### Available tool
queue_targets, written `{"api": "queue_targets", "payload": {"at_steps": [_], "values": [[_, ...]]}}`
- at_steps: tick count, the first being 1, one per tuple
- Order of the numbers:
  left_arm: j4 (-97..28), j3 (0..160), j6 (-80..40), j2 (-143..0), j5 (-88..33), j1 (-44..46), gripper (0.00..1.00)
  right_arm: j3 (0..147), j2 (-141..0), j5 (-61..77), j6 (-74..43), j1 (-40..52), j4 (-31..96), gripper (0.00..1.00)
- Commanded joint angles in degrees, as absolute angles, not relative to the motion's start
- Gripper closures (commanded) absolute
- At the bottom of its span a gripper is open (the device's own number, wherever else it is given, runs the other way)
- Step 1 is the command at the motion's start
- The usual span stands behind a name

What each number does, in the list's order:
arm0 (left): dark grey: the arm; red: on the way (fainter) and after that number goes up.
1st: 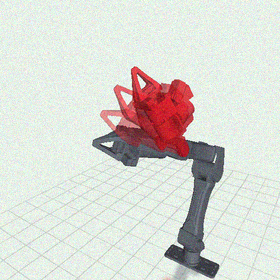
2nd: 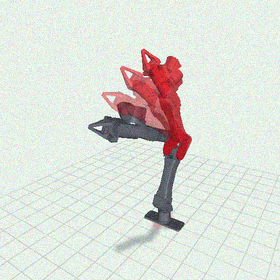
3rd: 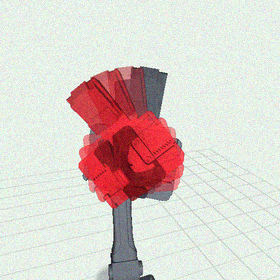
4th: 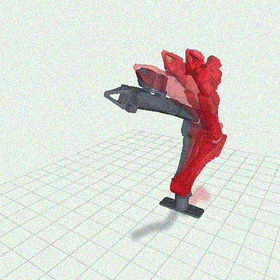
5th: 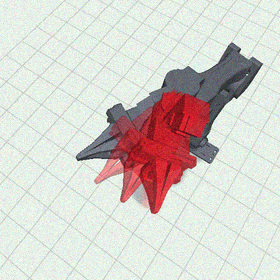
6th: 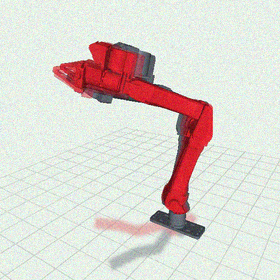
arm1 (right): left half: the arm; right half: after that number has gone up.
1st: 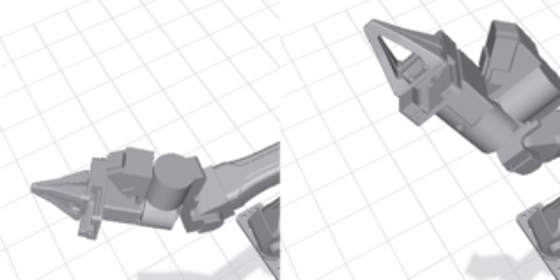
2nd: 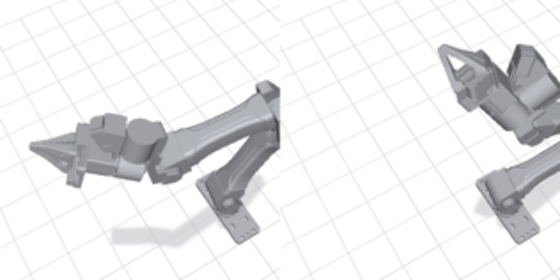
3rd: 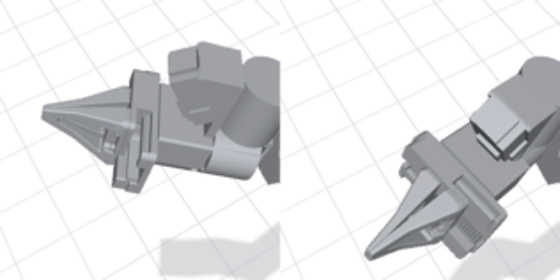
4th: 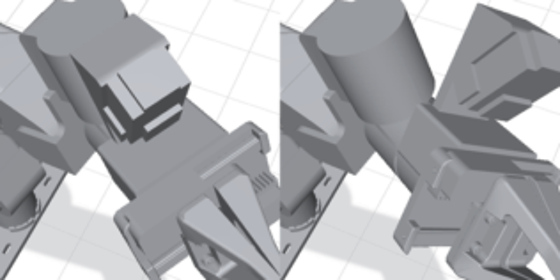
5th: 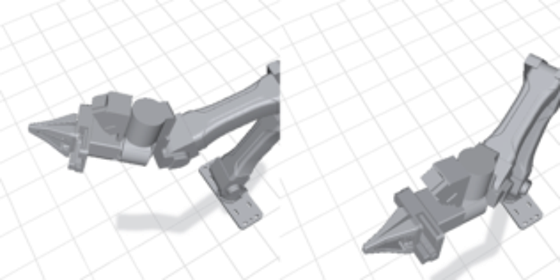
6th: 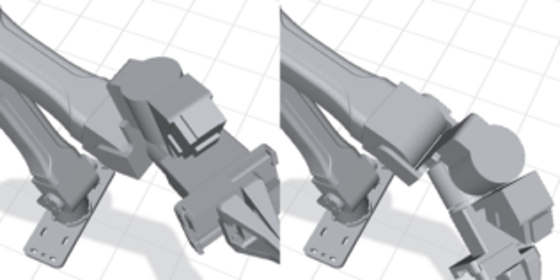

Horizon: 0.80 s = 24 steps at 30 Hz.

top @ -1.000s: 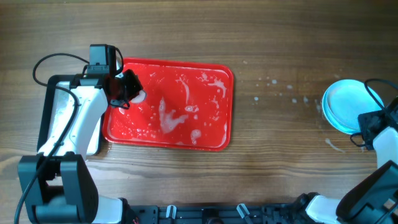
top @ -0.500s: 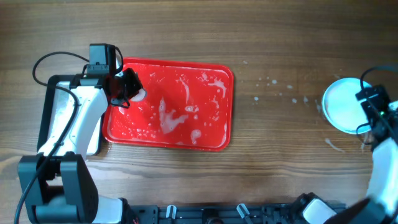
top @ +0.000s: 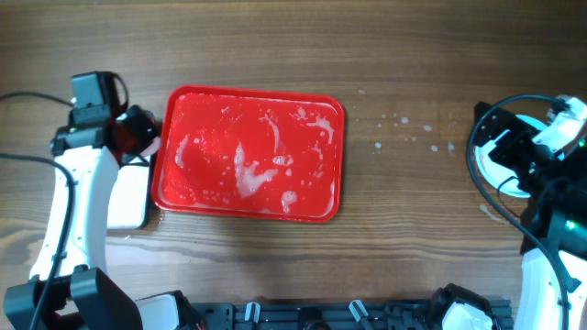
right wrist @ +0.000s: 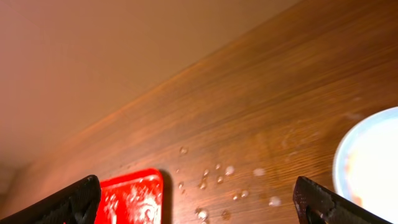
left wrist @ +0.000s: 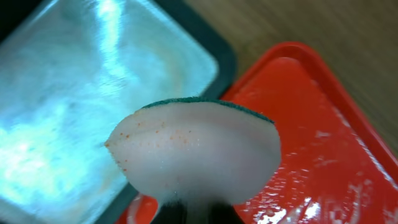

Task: Clean dirty plates on tray and stack at the side

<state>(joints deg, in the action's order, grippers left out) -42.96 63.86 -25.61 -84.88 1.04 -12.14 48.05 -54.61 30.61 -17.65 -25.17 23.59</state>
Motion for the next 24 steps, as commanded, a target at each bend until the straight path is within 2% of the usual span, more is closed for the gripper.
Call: {"api": "queue_targets", "payload": {"at_steps": [1,3,5,6,8,13,16,18,24], "values": [[-44.51,63.66,-25.91,-85.69,2.7,-15.55,0.96,48.64,-55.66,29.36,-16.27,-22.24,23.62,0.0],[-44.51,63.66,-25.91,-86.17,2.72,-17.04,0.9,48.64,-55.72,29.36,-16.27,-21.34,23.94,0.0],[-44.4,63.66,-25.93,-86.28,2.72,-18.55,0.76,48.64,-55.7,29.36,-16.25,-21.21,25.04,0.0],[-44.29,63.66,-25.93,-86.28,2.7,-19.38,0.63,48.64,-55.7,29.36,-15.75,-21.21,26.2,0.0],[-43.99,63.66,-25.93,-86.24,2.66,-20.64,0.0,48.64,-55.7,28.95,-14.76,-21.21,28.1,0.0],[-44.14,64.69,-25.93,-83.22,1.87,-20.75,0.0,49.39,-54.92,29.06,-13.17,-21.21,29.89,0.0],[-44.14,66.04,-25.93,-78.78,-2.24,-20.12,0.0,52.47,-53.1,28.99,-7.92,-21.21,33.69,0.0],[-42.92,66.19,-25.93,-74.48,-5.56,-19.55,0.0,56.47,-52.05,26.26,-3.86,-21.21,38.59,0.0],[-42.98,66.17,-25.93,-69.73,-5.74,-19.33,0.0,71.85,-51.77,25.93,2.0,-21.21,54.85,0.0]]}}
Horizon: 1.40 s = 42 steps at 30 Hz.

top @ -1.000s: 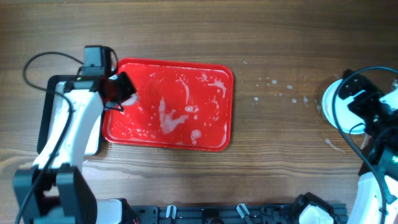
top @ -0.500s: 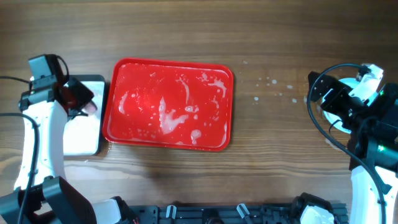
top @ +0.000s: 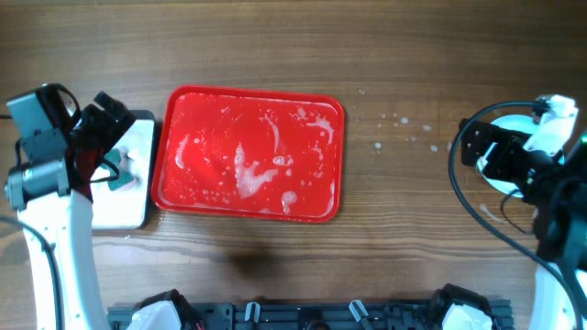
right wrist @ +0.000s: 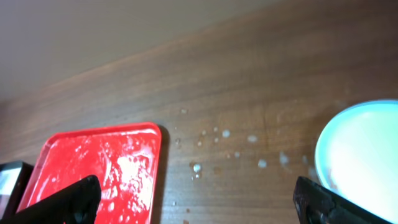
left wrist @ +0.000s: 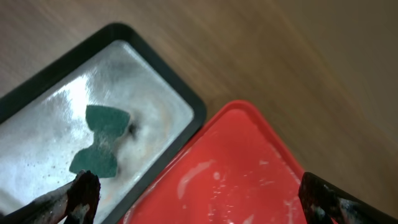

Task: Clean dirty plates on tray and stack at the side

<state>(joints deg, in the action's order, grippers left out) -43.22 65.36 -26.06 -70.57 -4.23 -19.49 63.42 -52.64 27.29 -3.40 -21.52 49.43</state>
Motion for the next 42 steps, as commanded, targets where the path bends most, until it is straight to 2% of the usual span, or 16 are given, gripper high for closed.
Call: {"api": "queue_targets", "payload": {"at_steps": [1,9,16,22,24,28,31,34,37,42], "values": [[-43.0,66.17,-25.93,-69.76,-5.74,-19.33,0.0,73.87,-51.72,25.23,2.5,-21.21,56.4,0.0],[-43.16,66.17,-25.93,-69.97,-5.74,-19.35,0.0,95.13,-48.93,29.23,2.09,-21.21,65.87,0.0],[-43.16,66.17,-25.93,-69.97,-5.74,-19.33,0.0,95.29,-47.31,28.29,-0.14,-21.23,68.71,0.0],[-43.16,66.17,-25.93,-69.97,-5.74,-19.33,0.0,93.17,-46.76,29.67,5.56,-20.47,69.87,0.0],[-43.16,66.17,-25.93,-69.97,-5.74,-19.33,0.0,89.19,-44.93,27.44,5.41,-18.24,66.41,0.0],[-43.16,66.17,-25.93,-69.97,-5.74,-19.33,0.0,69.82,-35.46,26.57,5.34,-13.93,47.68,0.0],[-43.16,66.17,-25.93,-69.97,-5.74,-19.33,0.0,49.15,-25.54,26.22,2.33,-11.0,27.29,0.0],[-43.16,66.17,-25.93,-69.97,-5.74,-19.33,0.0,30.74,-18.06,19.99,-6.07,-7.64,9.93,0.0],[-43.16,66.17,-25.93,-69.97,-5.74,-19.33,0.0,19.81,-13.17,14.24,-9.15,-3.6,3.09,0.0],[-43.16,66.17,-25.93,-69.97,-5.74,-19.33,0.0,11.29,-8.32,11.62,0.23,0.14,-0.14,0.0]]}}
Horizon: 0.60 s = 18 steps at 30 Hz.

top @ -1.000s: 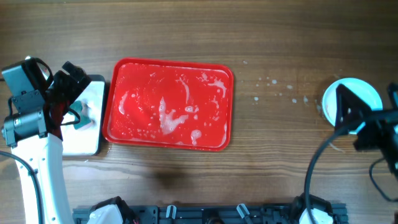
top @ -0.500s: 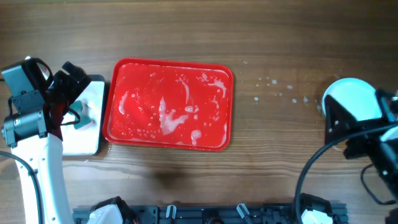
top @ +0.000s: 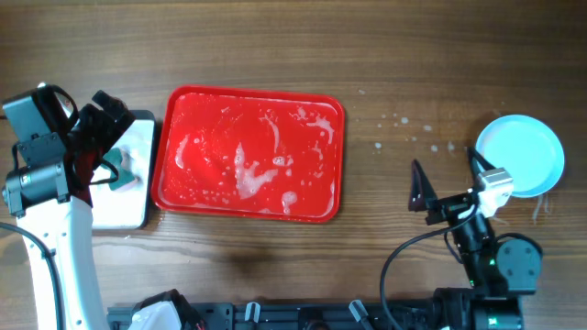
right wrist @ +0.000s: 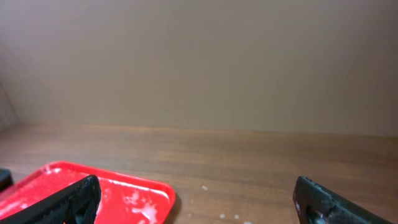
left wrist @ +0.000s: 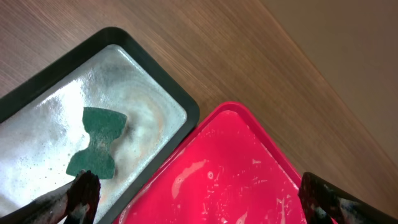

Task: Clean dirty plates on tray and stack at the side

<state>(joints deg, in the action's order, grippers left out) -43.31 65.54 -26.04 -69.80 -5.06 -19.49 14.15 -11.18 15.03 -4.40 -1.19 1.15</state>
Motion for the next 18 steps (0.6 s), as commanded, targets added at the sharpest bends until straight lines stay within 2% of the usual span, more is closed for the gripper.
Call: {"api": "queue_targets", "payload": {"at_steps": [1,7,18], "values": [[-43.16,66.17,-25.93,-69.97,-5.74,-19.33,0.0,9.43,-7.25,11.6,1.39,0.21,-0.58,0.0],[-43.16,66.17,-25.93,-69.97,-5.74,-19.33,0.0,0.45,-0.14,10.68,0.86,0.21,-3.46,0.0],[-43.16,66.17,-25.93,-69.97,-5.74,-19.33,0.0,0.3,-0.21,5.56,1.1,0.14,-0.3,0.0]]}}
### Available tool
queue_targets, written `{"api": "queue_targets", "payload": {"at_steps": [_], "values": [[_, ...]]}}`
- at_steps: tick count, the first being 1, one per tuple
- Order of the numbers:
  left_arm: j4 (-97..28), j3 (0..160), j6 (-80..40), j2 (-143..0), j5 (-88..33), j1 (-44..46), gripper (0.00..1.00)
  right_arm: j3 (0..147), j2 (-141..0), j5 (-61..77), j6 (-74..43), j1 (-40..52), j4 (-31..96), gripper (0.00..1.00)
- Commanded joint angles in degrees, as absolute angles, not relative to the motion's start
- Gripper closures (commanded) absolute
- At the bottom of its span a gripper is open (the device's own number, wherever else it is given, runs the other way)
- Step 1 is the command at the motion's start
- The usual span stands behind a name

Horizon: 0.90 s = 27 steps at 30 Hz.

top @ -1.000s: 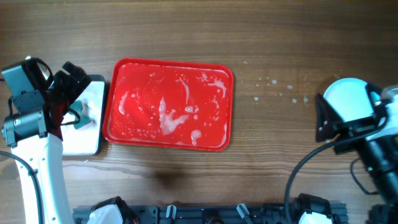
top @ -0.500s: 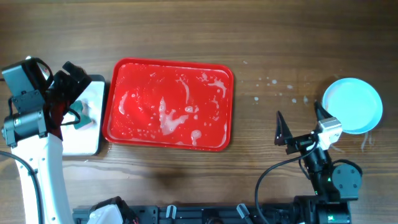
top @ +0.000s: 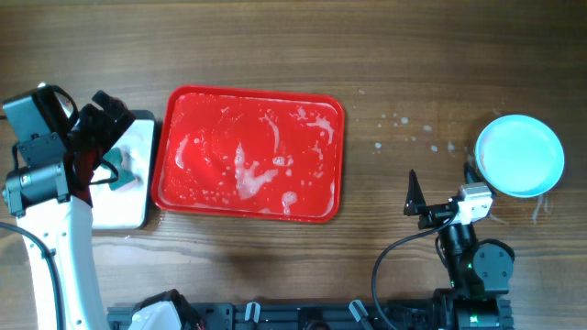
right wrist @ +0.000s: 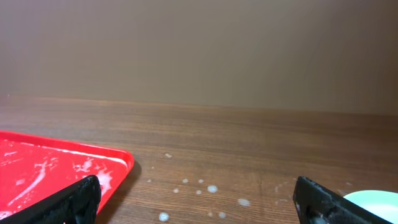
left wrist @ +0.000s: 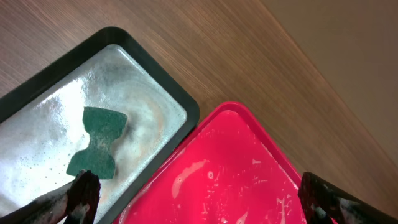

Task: Clean dirty plates on tray and stack at the side

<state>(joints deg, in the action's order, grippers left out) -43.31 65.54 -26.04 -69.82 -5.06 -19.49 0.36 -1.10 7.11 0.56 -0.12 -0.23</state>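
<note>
The red tray (top: pixel 248 156) lies mid-table, streaked with white suds and bare of plates; its corner shows as the red tray (left wrist: pixel 230 180) and the red tray (right wrist: pixel 56 168) in the wrist views. A light blue plate (top: pixel 519 156) rests on the wood at the far right, its rim just visible as the plate (right wrist: pixel 373 202). The green sponge (left wrist: pixel 96 142) lies in the wet basin (left wrist: pixel 37 99). My left gripper (left wrist: pixel 202 208) hangs open above the basin's edge. My right gripper (right wrist: pixel 199 208) is open and low near the table's front right, holding nothing.
The basin (top: pixel 124 215) sits against the tray's left side under my left arm. White suds drops (top: pixel 404 133) dot the wood between tray and plate. My right arm's base (top: pixel 472 266) stands at the front edge.
My right arm has drawn slightly further back and lower toward the front edge; its camera now looks along the table top. The left arm, sponge, tray and plate have not moved.
First my left gripper was shut on the sponge over the basin, and my right gripper hung open over the plate at the right. Then the sponge lay in the basin with the left gripper open. Later the right arm stood back at the front edge, plate uncovered.
</note>
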Motion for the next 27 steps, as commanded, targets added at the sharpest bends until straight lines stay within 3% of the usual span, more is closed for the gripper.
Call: {"api": "queue_targets", "payload": {"at_steps": [1,17,22,27], "values": [[-43.16,66.17,-25.93,-69.97,-5.74,-19.33,0.0,0.3,-0.21,5.56,1.13,0.14,-0.3,0.0],[-43.2,66.15,-25.91,-69.6,-0.84,-19.33,0.0,0.3,-0.21,5.56,1.13,0.14,-0.32,0.0],[-41.54,62.3,-25.63,-58.41,8.8,-13.3,0.0,0.3,-0.21,5.56,1.13,0.14,-0.32,0.0],[-22.06,40.64,-22.63,-35.0,7.38,-6.87,0.0,0.3,-0.21,5.56,1.08,0.14,-0.32,0.01]]}}
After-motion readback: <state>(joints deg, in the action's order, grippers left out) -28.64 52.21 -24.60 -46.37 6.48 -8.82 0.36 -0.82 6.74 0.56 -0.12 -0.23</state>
